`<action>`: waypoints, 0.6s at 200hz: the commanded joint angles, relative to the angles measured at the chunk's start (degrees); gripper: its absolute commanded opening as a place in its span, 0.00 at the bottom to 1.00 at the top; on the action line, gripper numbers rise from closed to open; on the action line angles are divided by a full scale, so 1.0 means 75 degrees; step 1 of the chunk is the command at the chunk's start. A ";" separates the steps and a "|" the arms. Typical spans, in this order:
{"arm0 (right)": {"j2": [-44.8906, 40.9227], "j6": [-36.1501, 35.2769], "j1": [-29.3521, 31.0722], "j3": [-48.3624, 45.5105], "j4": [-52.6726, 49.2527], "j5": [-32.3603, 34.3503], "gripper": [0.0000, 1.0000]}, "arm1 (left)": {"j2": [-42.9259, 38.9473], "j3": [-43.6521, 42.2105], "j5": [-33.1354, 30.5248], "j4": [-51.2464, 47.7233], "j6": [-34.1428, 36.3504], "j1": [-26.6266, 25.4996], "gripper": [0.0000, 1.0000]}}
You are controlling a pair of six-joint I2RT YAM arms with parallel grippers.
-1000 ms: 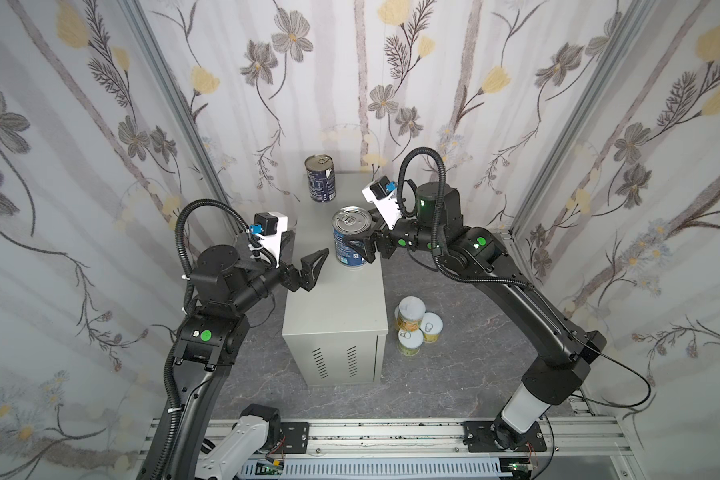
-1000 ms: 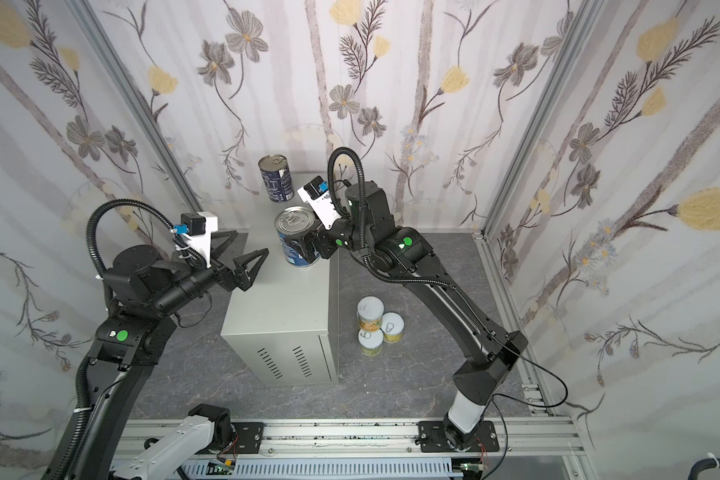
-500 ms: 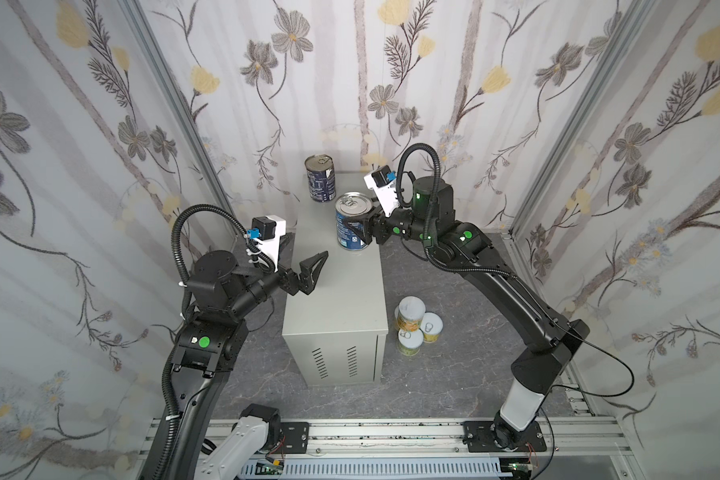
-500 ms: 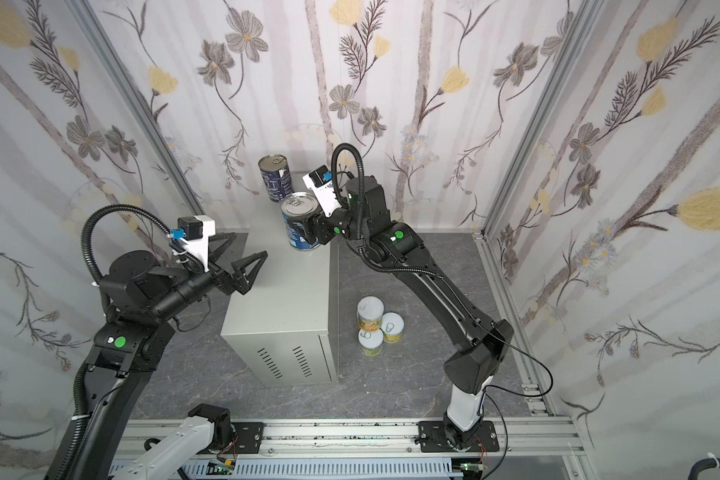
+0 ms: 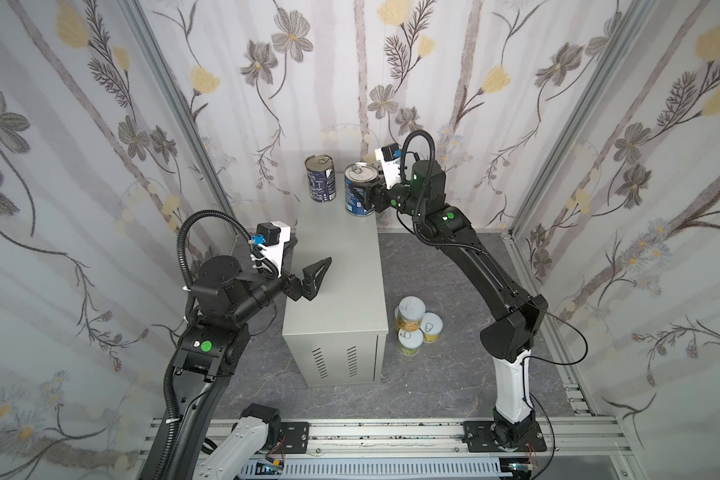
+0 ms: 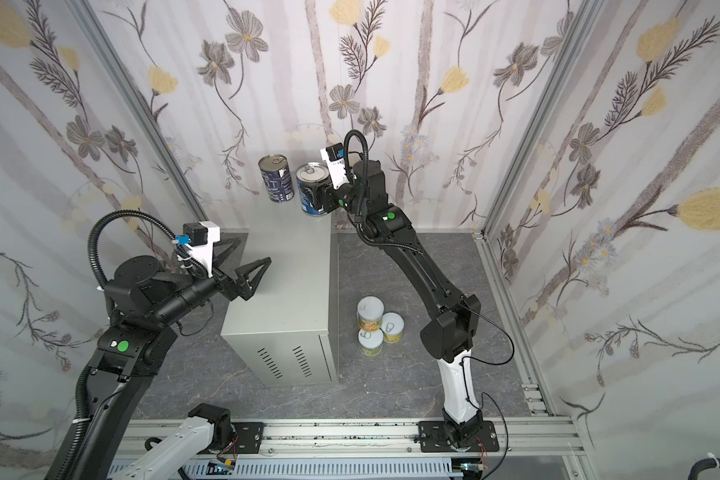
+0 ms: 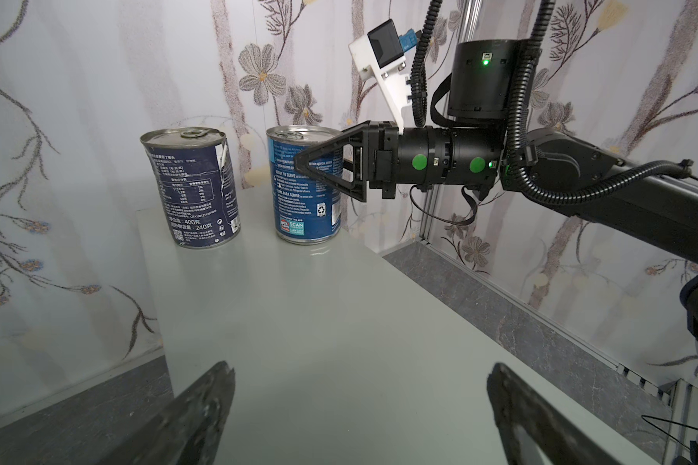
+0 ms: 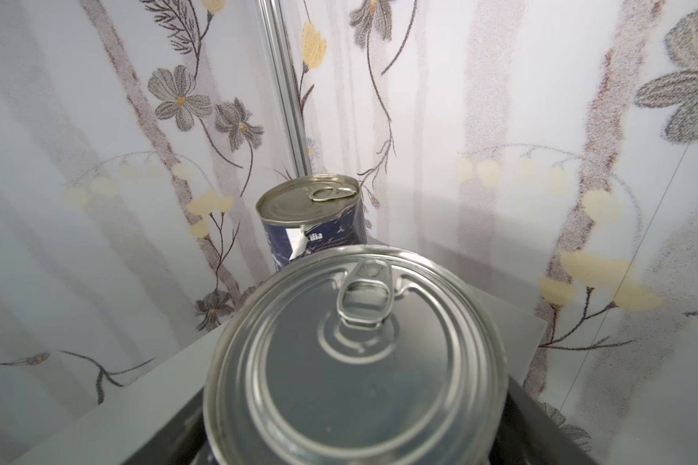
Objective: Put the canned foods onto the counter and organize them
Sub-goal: 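Carry the blue-labeled can along the cabinet top toward the dark blue can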
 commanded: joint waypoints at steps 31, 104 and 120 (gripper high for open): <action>0.0604 0.0348 -0.0120 0.0331 0.0782 0.0082 0.71 | 0.0073 -0.0044 0.0065 0.0393 0.0055 -0.0040 1.00; 0.1137 0.0531 -0.0117 0.0819 0.1300 -0.0066 0.75 | 0.0086 -0.0089 0.0110 0.0472 -0.0009 -0.0044 1.00; 0.1178 0.0571 -0.0111 0.0846 0.1371 -0.0222 0.77 | 0.0096 -0.0079 0.0109 0.0468 -0.0009 -0.0057 1.00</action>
